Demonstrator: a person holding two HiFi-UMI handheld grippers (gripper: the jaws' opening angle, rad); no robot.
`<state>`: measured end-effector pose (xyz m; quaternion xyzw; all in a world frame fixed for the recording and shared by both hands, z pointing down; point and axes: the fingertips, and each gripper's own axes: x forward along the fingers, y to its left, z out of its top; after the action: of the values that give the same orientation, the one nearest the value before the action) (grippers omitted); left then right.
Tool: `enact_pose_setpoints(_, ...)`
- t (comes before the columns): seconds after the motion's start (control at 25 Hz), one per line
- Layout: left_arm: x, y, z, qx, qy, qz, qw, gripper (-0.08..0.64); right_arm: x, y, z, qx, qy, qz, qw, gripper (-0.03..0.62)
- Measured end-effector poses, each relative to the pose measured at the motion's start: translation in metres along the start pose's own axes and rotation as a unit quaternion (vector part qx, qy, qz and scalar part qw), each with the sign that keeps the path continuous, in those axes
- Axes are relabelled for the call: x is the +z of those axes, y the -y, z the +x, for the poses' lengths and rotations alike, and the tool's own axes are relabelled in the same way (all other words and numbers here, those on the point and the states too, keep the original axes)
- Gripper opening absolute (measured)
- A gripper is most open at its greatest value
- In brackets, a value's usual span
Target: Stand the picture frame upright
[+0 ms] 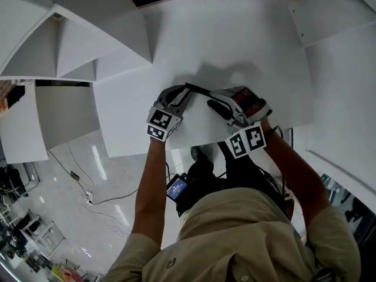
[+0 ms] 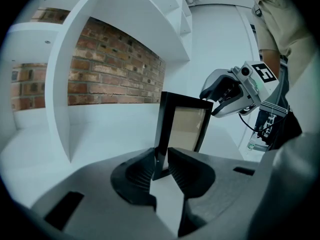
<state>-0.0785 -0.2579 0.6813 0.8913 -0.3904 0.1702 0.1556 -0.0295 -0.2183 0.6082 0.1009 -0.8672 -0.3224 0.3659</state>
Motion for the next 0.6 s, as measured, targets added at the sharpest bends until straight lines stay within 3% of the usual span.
enact_pose_setpoints(0.2,-0.001,0.003,-0.001,-0.002,-0.001,0.003,1.0,0.077,0.006,-0.002,-0.007,0.007,0.02,0.035,0.999,0.167)
enact_pose_setpoints(0.32,-0.001,0.004,-0.002,-0.004,-0.002,0.003,1.0,0.077,0.004,0.005,-0.012,-0.003,0.026,0.099,0.995,0.187)
enact_pose_setpoints(0.44,-0.001,0.006,-0.003,-0.006,-0.002,0.004,1.0,0.077,-0.006,0.01,-0.016,-0.007,0.027,0.189,0.982,0.193)
enact_pose_setpoints(0.6,-0.002,0.008,-0.005,-0.009,-0.001,0.005,1.0,0.077,-0.026,0.002,-0.013,0.004,0.016,0.297,0.955,0.195)
